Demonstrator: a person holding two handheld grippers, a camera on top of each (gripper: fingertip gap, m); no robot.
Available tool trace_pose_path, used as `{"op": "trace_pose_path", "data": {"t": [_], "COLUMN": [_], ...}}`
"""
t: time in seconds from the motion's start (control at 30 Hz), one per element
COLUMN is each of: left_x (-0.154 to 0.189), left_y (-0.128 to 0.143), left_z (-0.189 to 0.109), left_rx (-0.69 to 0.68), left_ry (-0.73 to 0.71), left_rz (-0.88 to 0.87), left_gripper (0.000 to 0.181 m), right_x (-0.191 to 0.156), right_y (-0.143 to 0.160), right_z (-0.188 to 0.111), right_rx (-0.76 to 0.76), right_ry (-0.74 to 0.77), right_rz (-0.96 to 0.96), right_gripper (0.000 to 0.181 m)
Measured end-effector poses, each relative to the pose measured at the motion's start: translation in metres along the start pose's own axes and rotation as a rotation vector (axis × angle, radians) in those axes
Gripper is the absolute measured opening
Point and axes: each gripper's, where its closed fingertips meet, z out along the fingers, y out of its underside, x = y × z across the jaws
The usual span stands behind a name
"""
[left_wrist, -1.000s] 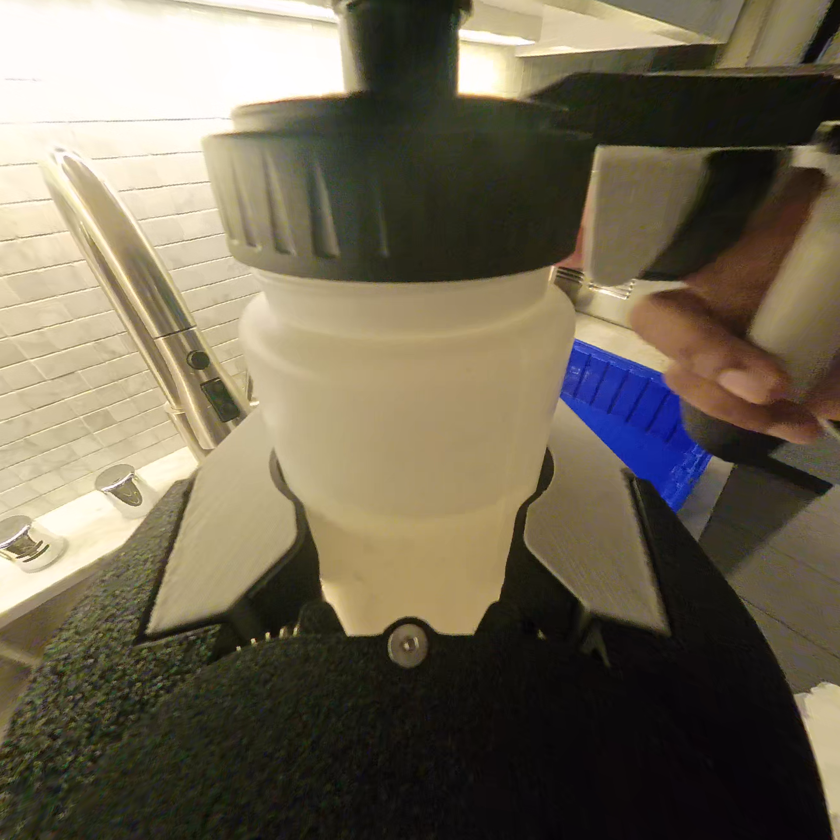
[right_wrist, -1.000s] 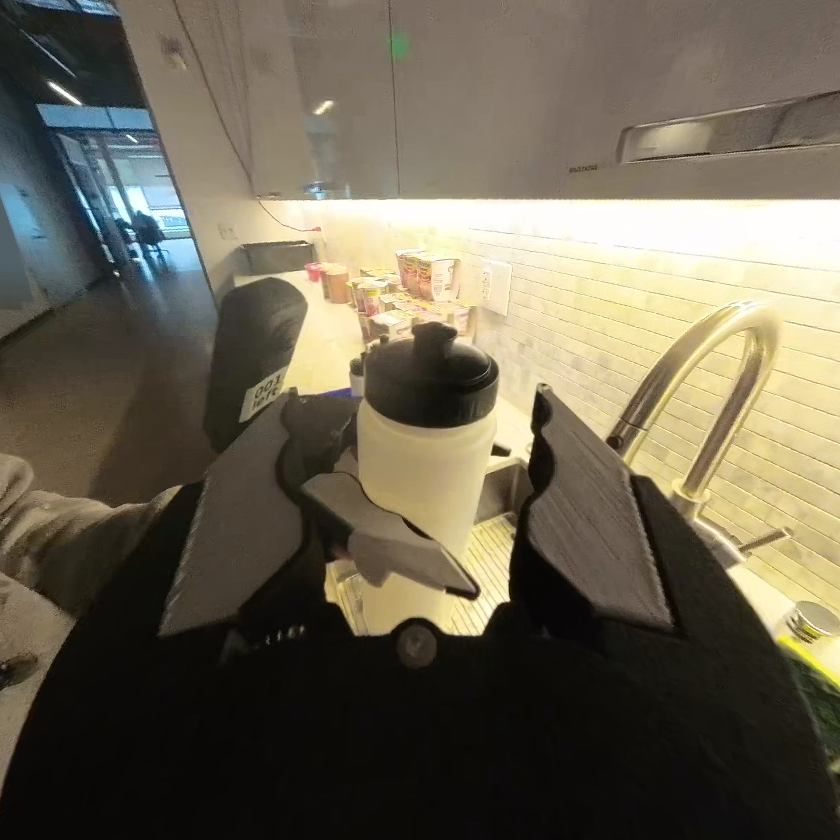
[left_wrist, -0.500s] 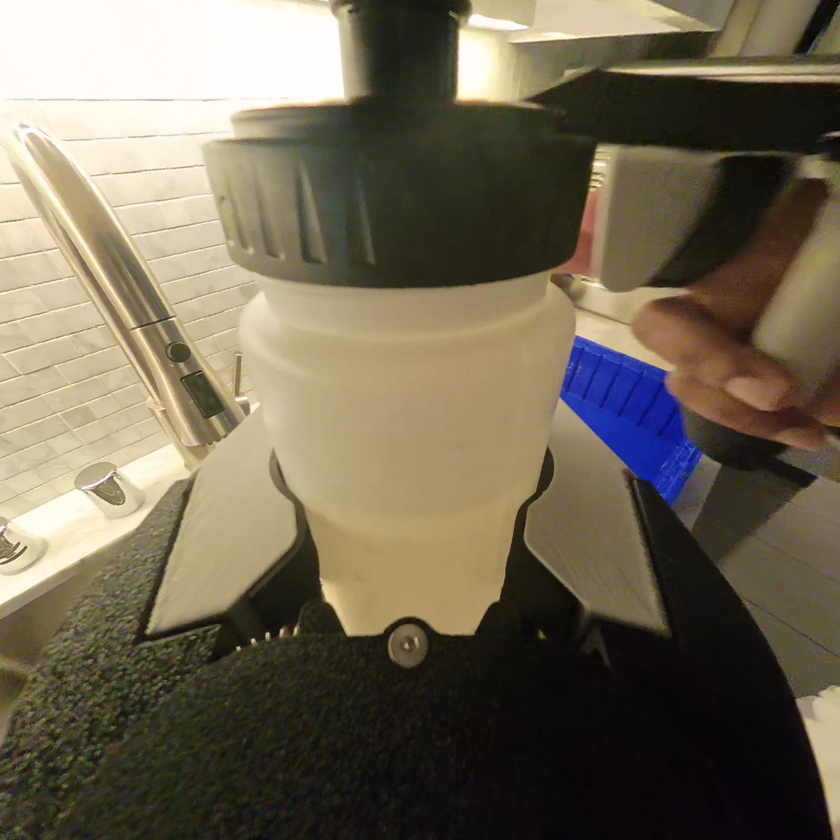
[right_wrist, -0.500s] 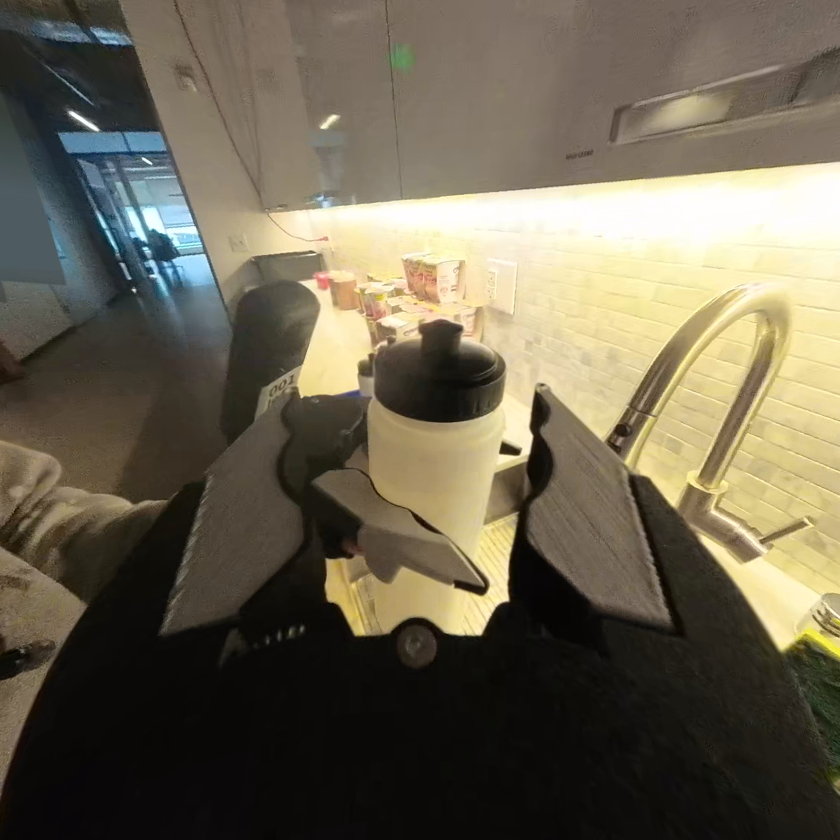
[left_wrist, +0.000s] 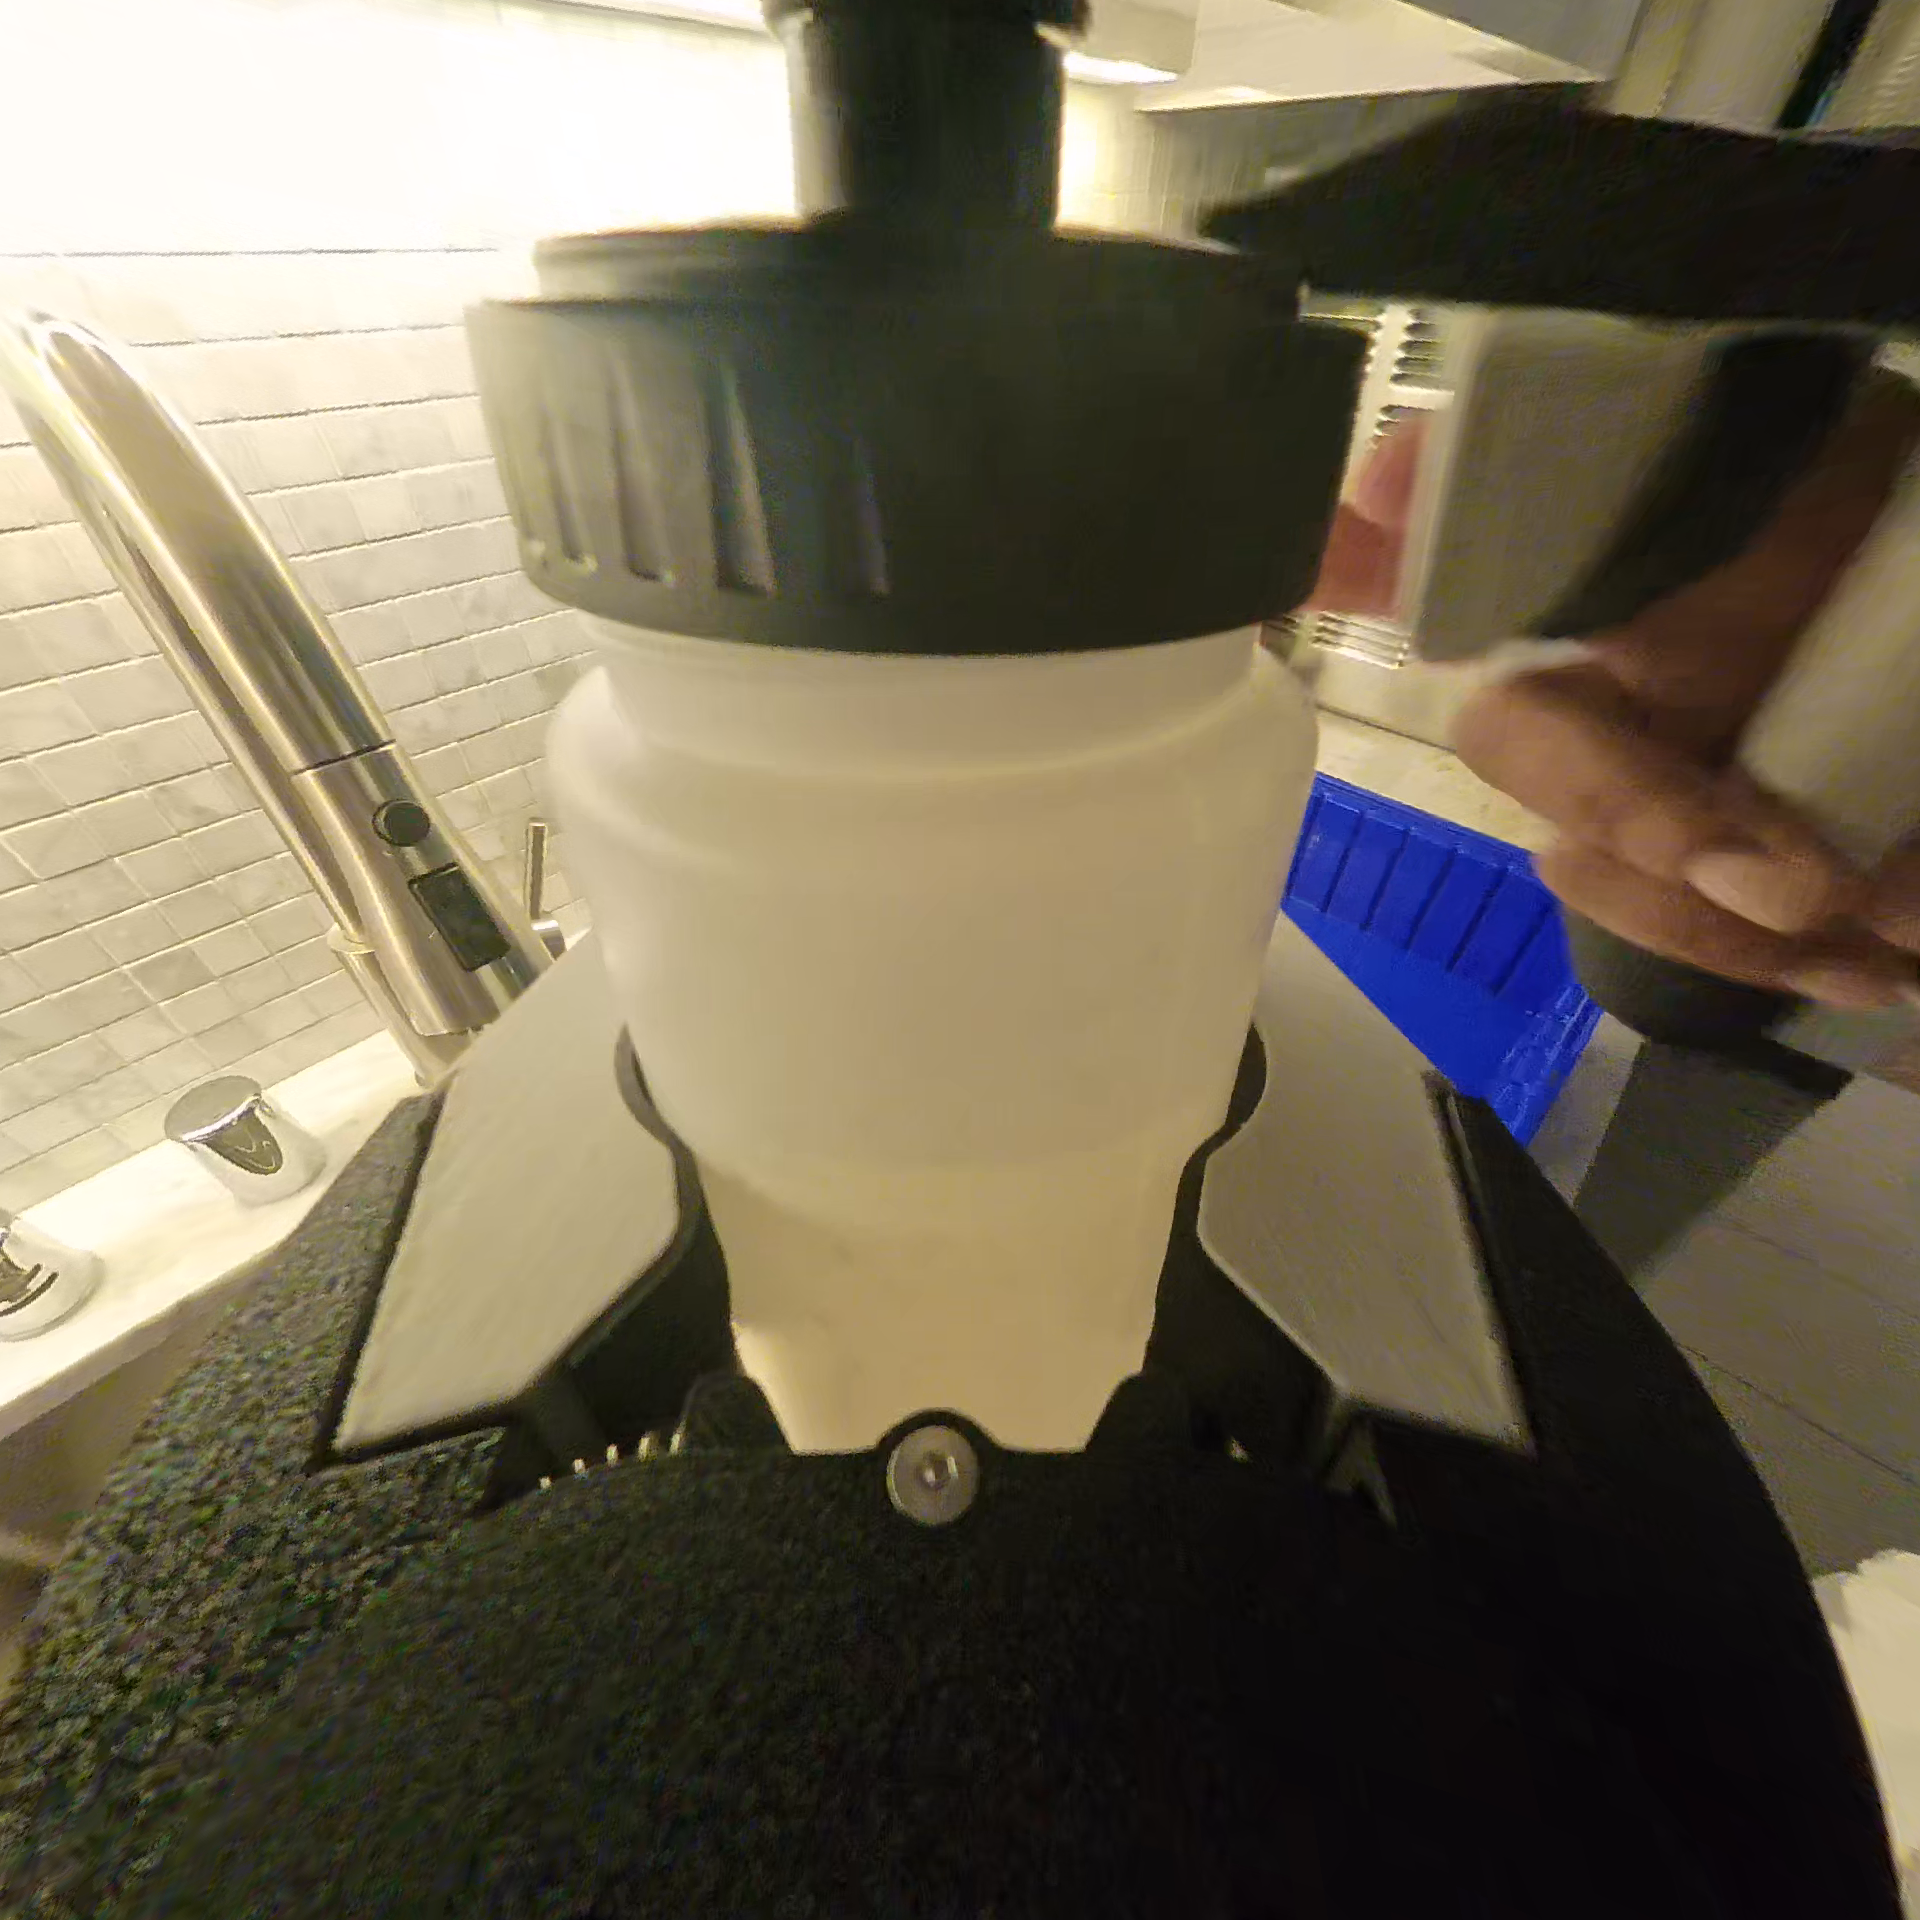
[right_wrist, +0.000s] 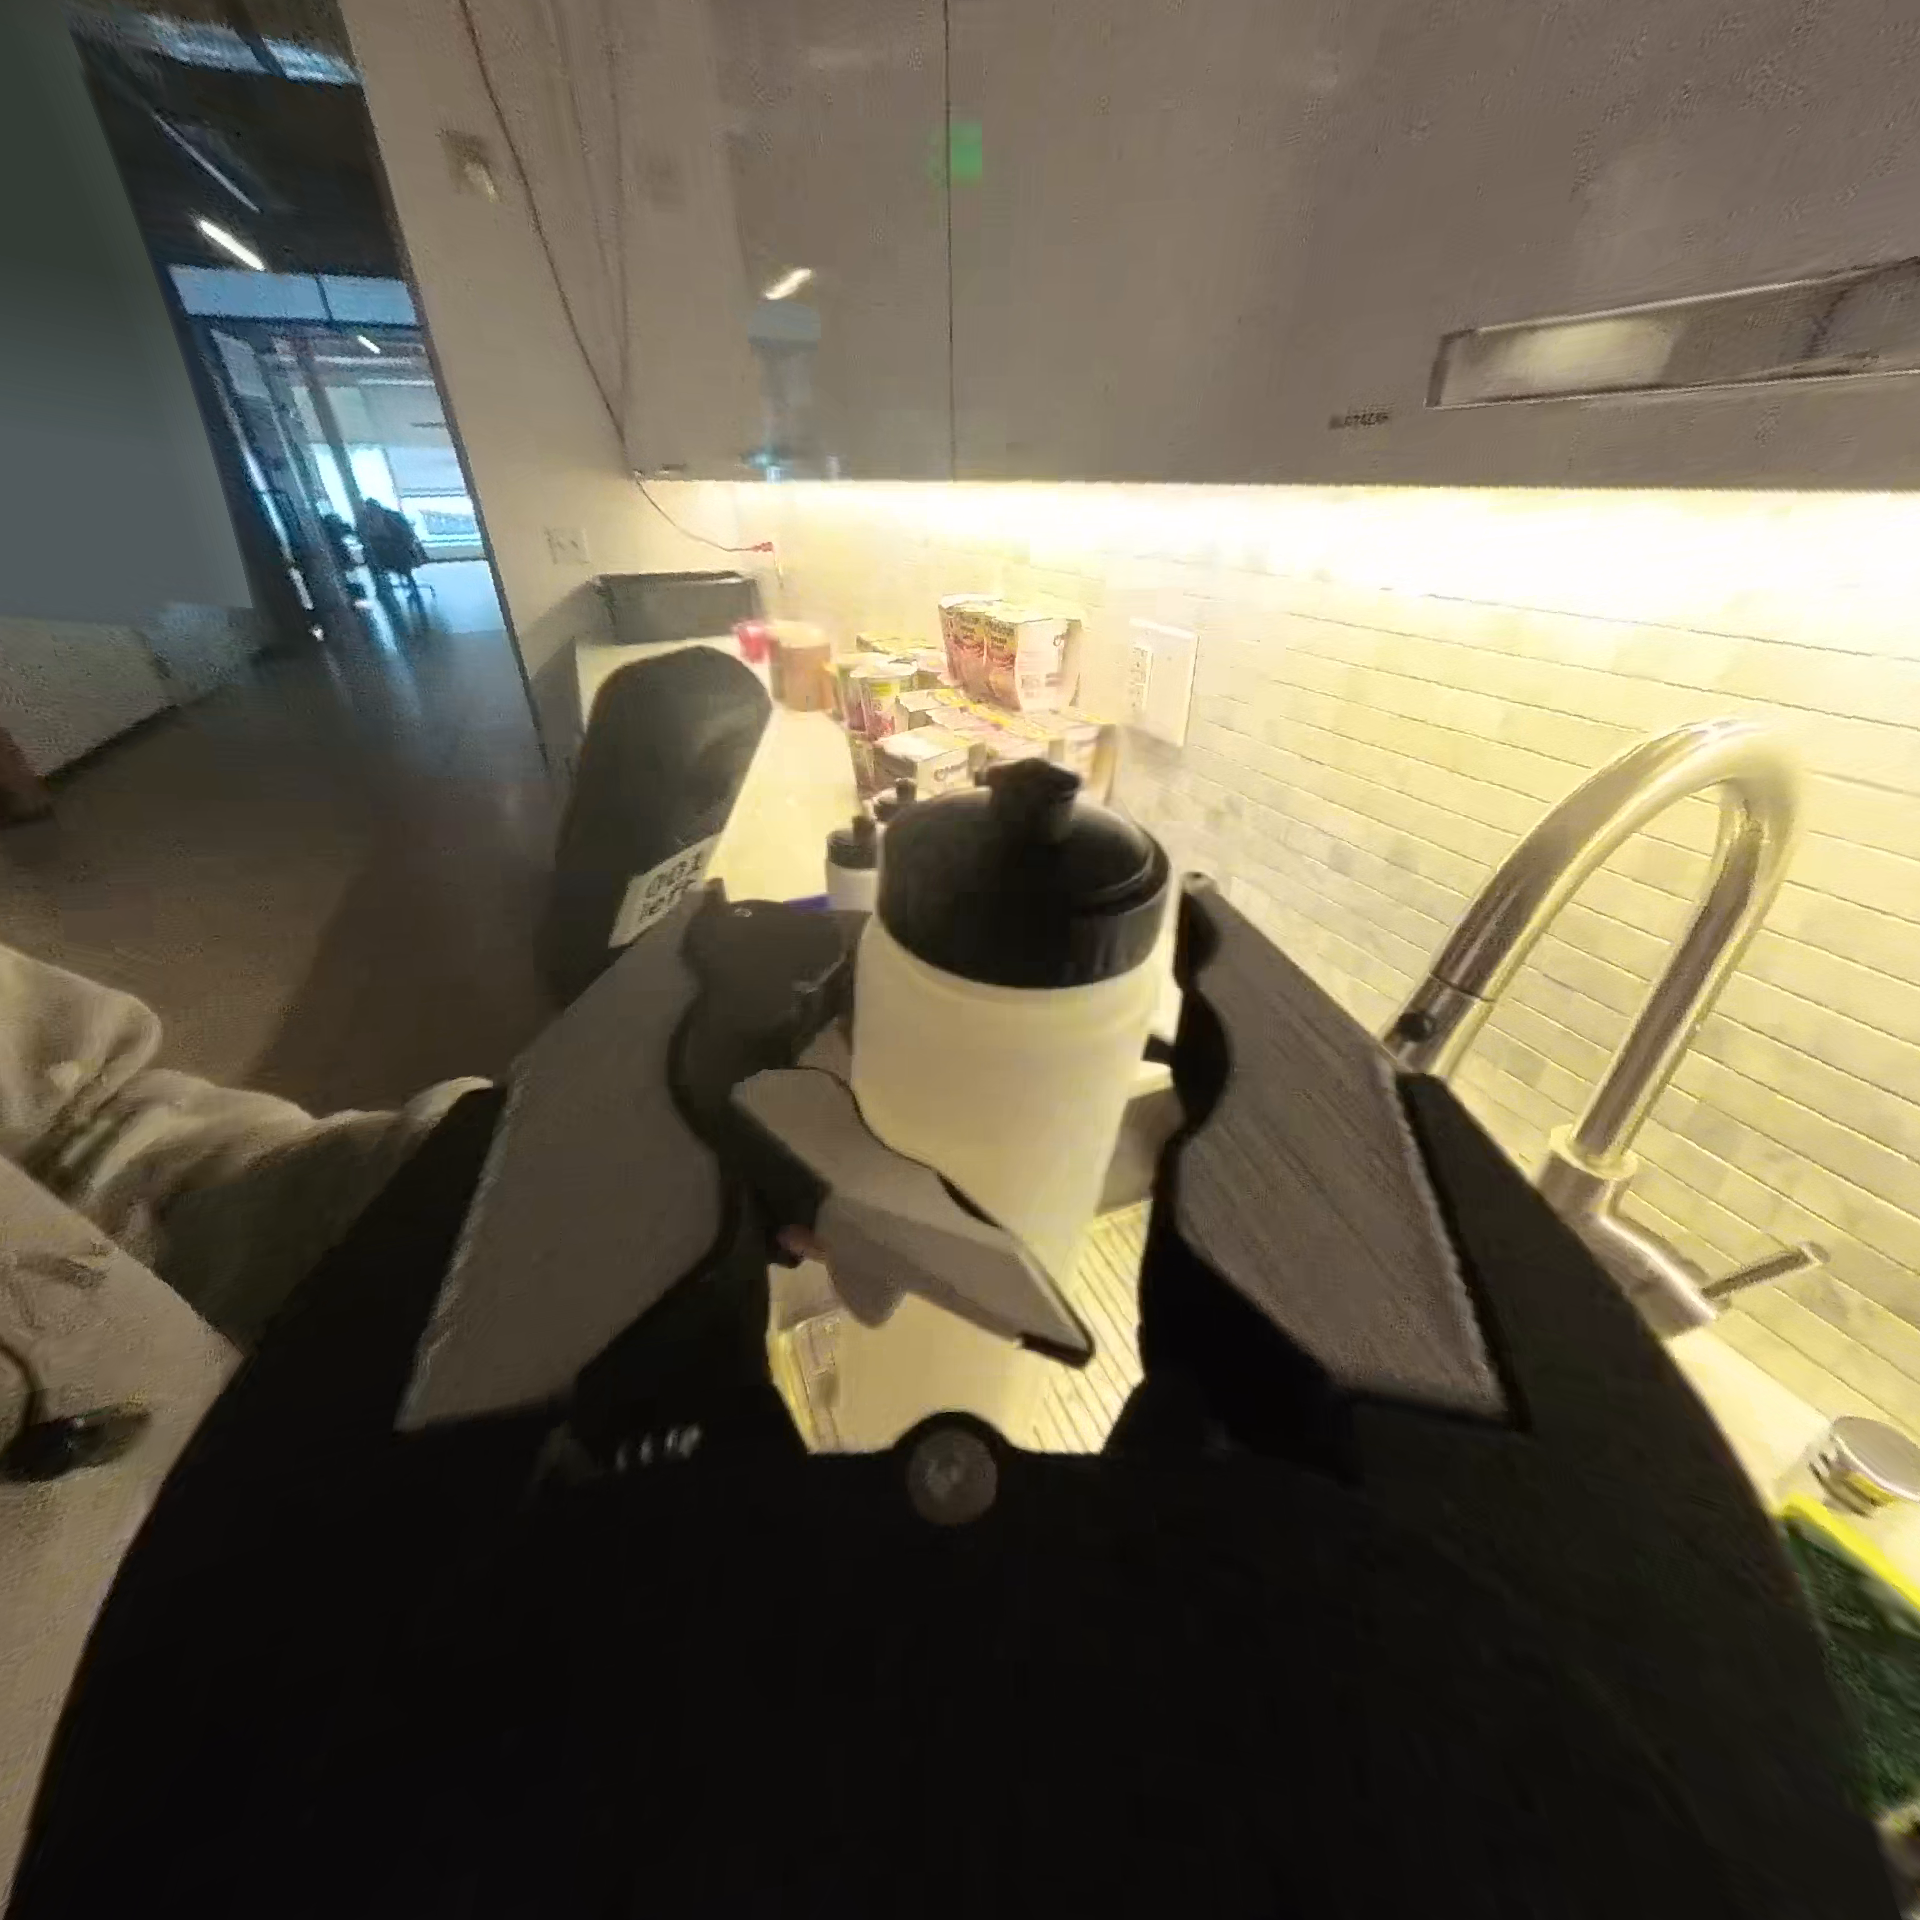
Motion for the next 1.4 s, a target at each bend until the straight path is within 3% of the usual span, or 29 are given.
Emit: {"op": "trace_pose_path", "data": {"t": [0.03, 0.13, 0.17, 0.23, 0.33, 0.5, 0.53, 0.6, 0.67, 0.73, 0.8, 0.83, 0.9, 0.97, 1.07, 1.13, 1.27, 1.4], "left_x": [0.003, 0.021, 0.028, 0.035, 0.026, 0.010, 0.013, 0.020, 0.029, 0.039, 0.048, 0.051, 0.053, 0.050, 0.035, 0.035, 0.046, 0.063], "left_y": [0.000, -0.002, -0.002, -0.003, -0.004, 0.008, 0.010, 0.010, 0.007, 0.005, 0.002, -0.001, -0.003, -0.002, 0.009, 0.012, 0.005, -0.003], "left_z": [0.000, -0.002, -0.002, -0.001, 0.003, 0.014, 0.015, 0.015, 0.012, 0.009, 0.006, 0.004, 0.002, 0.002, 0.006, 0.005, -0.001, -0.008], "left_rx": [0.000, 0.002, -0.002, -0.001, -0.006, -0.029, -0.027, -0.015, 0.010, 0.010, 0.026, 0.034, 0.043, 0.040, 0.005, 0.007, 0.039, 0.048], "left_ry": [0.017, 0.085, 0.106, 0.121, 0.052, -0.061, -0.049, -0.002, 0.050, 0.114, 0.158, 0.172, 0.176, 0.145, 0.051, 0.053, 0.133, 0.234], "left_rz": [-0.004, 0.004, 0.014, 0.014, 0.008, 0.058, 0.059, 0.024, 0.019, 0.028, 0.031, 0.018, -0.005, -0.020, -0.009, 0.014, -0.016, -0.004], "left_gripper": [0.103, 0.104, 0.103, 0.102, 0.103, 0.102, 0.102, 0.102, 0.103, 0.103, 0.103, 0.103, 0.103, 0.102, 0.102, 0.102, 0.103, 0.103], "right_x": [0.004, -0.005, -0.009, -0.007, 0.003, 0.027, 0.023, 0.010, -0.008, -0.016, -0.023, -0.021, -0.020, -0.014, 0.003, 0.001, -0.024, -0.040], "right_y": [0.001, 0.004, 0.007, 0.015, 0.015, 0.031, 0.035, 0.034, 0.025, 0.015, 0.013, 0.011, 0.007, 0.007, 0.018, 0.026, 0.020, 0.012], "right_z": [0.006, 0.021, 0.024, 0.034, 0.040, 0.037, 0.037, 0.038, 0.033, 0.024, 0.021, 0.023, 0.026, 0.031, 0.031, 0.030, 0.024, 0.008], "right_rx": [-0.026, -0.067, -0.094, -0.153, -0.128, -0.119, -0.146, -0.180, -0.191, -0.181, -0.197, -0.189, -0.146, -0.081, -0.101, -0.175, -0.209, -0.184], "right_ry": [-0.053, -0.325, -0.397, -0.392, -0.218, 0.363, 0.373, 0.228, -0.050, -0.272, -0.386, -0.374, -0.324, -0.158, 0.217, 0.271, -0.158, -0.484], "right_rz": [0.000, 0.038, 0.063, 0.051, 0.067, 0.048, 0.002, -0.028, -0.028, -0.052, -0.046, -0.052, -0.002, -0.008, -0.021, -0.168, -0.074, 0.005], "right_gripper": [0.095, 0.096, 0.093, 0.078, 0.079, 0.081, 0.093, 0.106, 0.106, 0.097, 0.085, 0.076, 0.075, 0.073, 0.071, 0.086, 0.104, 0.090]}}
